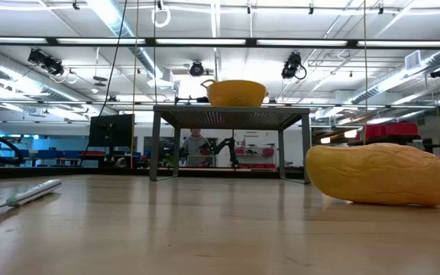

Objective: Pick & Place Fruit
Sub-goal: Put the plum into the yellow colander bowl on the shelf

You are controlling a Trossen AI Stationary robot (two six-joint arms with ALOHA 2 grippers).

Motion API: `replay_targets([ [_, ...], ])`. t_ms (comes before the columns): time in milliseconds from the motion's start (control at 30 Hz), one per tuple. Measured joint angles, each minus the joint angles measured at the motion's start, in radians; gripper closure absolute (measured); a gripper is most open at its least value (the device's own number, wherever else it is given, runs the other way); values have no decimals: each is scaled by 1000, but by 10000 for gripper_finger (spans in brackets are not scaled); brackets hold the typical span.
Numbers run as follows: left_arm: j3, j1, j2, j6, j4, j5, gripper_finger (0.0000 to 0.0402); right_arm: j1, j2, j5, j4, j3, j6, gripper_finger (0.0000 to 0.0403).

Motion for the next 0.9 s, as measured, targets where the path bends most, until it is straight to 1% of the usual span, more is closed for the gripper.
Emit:
replay_targets([
  [200,0,2,0,74,-44,0,354,0,0,0,0,0,0,400],
  [400,0,6,0,71,-63,-8,335,0,0,2,0,0,0,400],
  [600,0,15,-1,65,-64,-6,307,0,0,35,0,0,-2,400],
  [767,0,20,44,13,-102,-3,261,0,0,35,0,0,-2,400],
  [900,0,21,102,-11,-98,3,208,0,0,35,0,0,-1,400],
])
